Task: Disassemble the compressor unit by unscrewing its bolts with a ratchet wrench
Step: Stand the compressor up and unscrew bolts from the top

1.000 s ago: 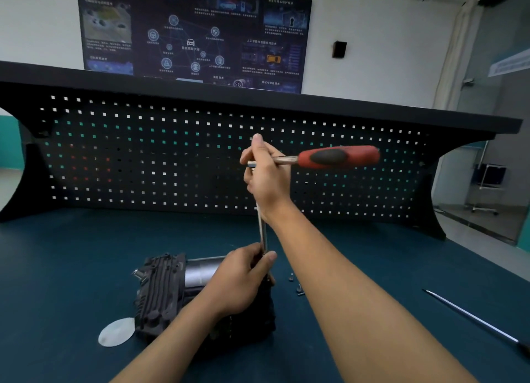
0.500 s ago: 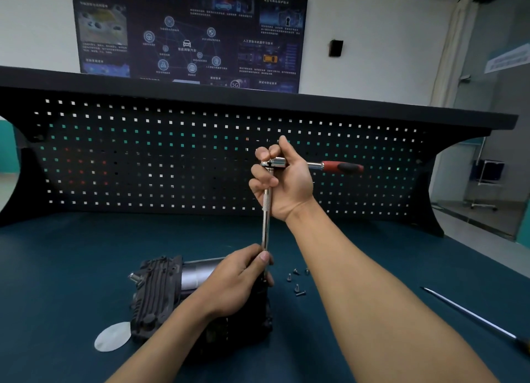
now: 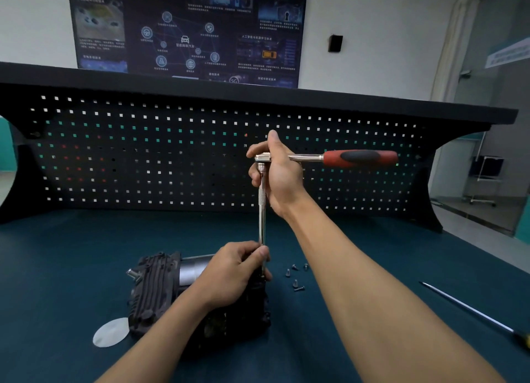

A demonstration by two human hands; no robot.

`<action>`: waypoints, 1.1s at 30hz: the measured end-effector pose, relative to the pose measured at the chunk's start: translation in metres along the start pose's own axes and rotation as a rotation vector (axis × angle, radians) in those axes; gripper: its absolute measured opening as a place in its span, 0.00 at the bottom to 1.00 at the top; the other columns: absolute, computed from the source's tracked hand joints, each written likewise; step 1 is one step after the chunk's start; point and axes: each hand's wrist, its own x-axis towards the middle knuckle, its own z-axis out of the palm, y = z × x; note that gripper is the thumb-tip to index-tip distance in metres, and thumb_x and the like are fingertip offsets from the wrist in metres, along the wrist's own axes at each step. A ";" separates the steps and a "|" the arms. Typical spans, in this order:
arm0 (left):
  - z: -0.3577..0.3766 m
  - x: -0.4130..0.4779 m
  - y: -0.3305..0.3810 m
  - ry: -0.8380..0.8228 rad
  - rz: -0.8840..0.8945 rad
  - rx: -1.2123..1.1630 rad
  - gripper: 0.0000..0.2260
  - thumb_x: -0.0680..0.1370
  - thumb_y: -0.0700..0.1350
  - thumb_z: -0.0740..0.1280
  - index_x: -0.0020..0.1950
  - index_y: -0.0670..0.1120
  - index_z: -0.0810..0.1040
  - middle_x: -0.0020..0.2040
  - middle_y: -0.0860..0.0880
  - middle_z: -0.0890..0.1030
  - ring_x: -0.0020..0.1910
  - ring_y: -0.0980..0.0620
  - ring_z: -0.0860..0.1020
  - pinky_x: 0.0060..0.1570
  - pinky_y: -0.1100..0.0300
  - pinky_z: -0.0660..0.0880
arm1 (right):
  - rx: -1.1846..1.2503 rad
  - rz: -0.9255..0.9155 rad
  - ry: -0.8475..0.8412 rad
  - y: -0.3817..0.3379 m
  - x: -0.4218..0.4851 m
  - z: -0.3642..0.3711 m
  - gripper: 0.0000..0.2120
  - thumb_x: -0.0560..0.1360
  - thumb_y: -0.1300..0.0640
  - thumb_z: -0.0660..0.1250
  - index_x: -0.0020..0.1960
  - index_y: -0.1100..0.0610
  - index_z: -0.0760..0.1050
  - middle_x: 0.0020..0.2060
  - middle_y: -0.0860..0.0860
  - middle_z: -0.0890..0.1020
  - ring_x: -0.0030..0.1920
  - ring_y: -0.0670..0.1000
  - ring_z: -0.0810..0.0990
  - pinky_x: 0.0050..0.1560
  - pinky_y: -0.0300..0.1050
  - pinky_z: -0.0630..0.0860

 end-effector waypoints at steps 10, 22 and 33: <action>0.000 0.000 0.000 0.002 0.009 0.011 0.14 0.83 0.54 0.60 0.46 0.48 0.79 0.41 0.51 0.86 0.44 0.53 0.84 0.50 0.50 0.79 | -0.474 -0.356 0.235 0.007 -0.006 0.011 0.25 0.84 0.44 0.55 0.36 0.57 0.76 0.31 0.47 0.79 0.30 0.46 0.77 0.33 0.41 0.72; 0.001 -0.002 0.001 0.032 0.037 0.061 0.17 0.83 0.54 0.60 0.46 0.44 0.81 0.32 0.58 0.82 0.29 0.63 0.76 0.32 0.68 0.69 | -1.152 -0.767 0.435 0.008 -0.013 0.035 0.19 0.82 0.53 0.63 0.35 0.60 0.77 0.33 0.52 0.80 0.39 0.56 0.76 0.37 0.49 0.69; -0.004 -0.004 0.001 -0.002 0.020 -0.003 0.13 0.84 0.50 0.59 0.51 0.45 0.80 0.39 0.56 0.84 0.37 0.63 0.80 0.40 0.65 0.71 | -0.332 -0.244 -0.100 0.014 -0.019 0.061 0.26 0.85 0.53 0.56 0.33 0.64 0.74 0.30 0.54 0.77 0.32 0.45 0.75 0.35 0.35 0.70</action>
